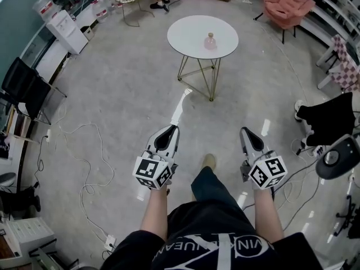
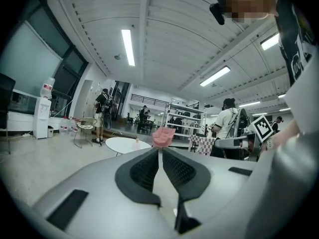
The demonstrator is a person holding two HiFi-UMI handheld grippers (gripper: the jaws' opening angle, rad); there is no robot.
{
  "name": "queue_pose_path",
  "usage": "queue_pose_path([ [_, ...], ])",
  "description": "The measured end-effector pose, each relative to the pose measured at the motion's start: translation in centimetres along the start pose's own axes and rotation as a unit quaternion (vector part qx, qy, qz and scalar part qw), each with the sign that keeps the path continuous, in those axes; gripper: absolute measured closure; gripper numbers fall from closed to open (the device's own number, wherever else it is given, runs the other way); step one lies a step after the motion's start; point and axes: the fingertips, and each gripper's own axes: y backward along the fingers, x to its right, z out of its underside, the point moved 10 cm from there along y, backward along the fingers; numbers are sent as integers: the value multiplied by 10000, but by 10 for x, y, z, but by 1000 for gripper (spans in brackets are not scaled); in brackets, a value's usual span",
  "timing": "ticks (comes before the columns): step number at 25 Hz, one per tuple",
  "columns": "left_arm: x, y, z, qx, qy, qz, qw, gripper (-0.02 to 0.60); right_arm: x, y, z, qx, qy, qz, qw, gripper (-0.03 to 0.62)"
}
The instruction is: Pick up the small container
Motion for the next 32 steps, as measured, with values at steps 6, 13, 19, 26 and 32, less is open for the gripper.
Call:
queue_pose_path([
  [6, -18, -48, -4, -144, -43, 20, 9999, 552, 27, -41, -7, 23, 167, -108, 9998, 588],
  [13, -36, -111, -24, -179, -67, 111, 9998, 552, 70, -81, -20, -57, 43, -71, 9999, 588],
  [19, -42, -152, -34, -313, -170, 197, 9992, 552, 100, -104, -28, -110, -100, -54, 9999, 588],
  [26, -47, -197, -43, -341, -229, 286, 9987, 552, 135, -126, -39, -159, -105, -25, 9998, 588],
  [32, -56, -238, -48, -329, -249, 394, 9984, 552, 161, -147, -47, -191, -94, -33, 9998, 588],
])
